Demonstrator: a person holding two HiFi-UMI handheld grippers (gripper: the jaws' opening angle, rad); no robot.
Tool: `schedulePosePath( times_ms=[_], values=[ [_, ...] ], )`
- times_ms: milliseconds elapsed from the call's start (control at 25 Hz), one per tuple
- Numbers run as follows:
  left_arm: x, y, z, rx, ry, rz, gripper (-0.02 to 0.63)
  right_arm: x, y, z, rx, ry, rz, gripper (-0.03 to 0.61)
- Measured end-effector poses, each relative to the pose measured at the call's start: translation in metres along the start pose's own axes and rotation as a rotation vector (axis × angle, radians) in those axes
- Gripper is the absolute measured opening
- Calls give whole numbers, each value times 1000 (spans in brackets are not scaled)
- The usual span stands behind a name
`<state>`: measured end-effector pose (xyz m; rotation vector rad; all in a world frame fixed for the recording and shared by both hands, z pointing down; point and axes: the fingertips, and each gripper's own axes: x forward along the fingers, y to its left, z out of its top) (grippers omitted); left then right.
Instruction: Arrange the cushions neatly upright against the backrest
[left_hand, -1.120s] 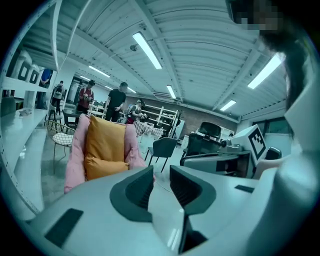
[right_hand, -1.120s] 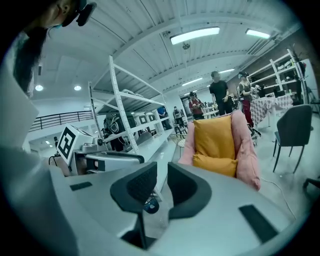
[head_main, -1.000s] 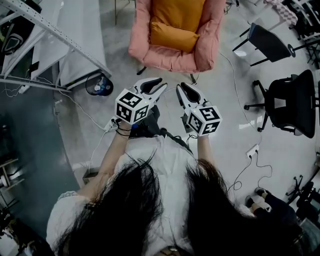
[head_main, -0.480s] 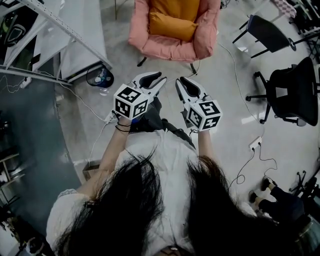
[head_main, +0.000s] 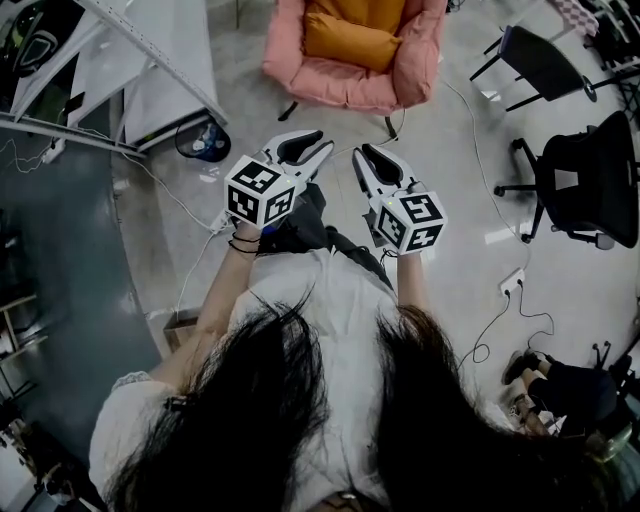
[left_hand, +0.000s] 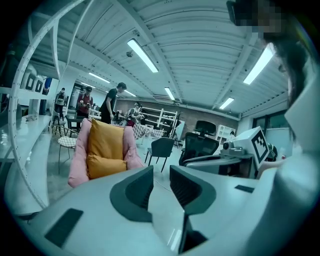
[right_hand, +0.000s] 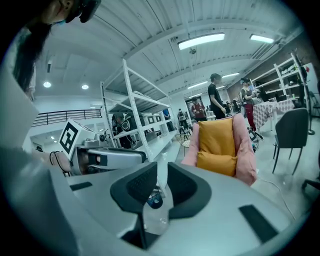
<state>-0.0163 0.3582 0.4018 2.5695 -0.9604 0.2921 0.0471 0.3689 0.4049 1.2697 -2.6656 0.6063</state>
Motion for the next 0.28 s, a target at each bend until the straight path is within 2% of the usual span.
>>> schedulePosePath(
  times_ms=[280],
  values=[
    [-12, 26, 13, 20, -30, 54, 114, 5, 0, 5, -14, -10, -11, 75]
  ],
)
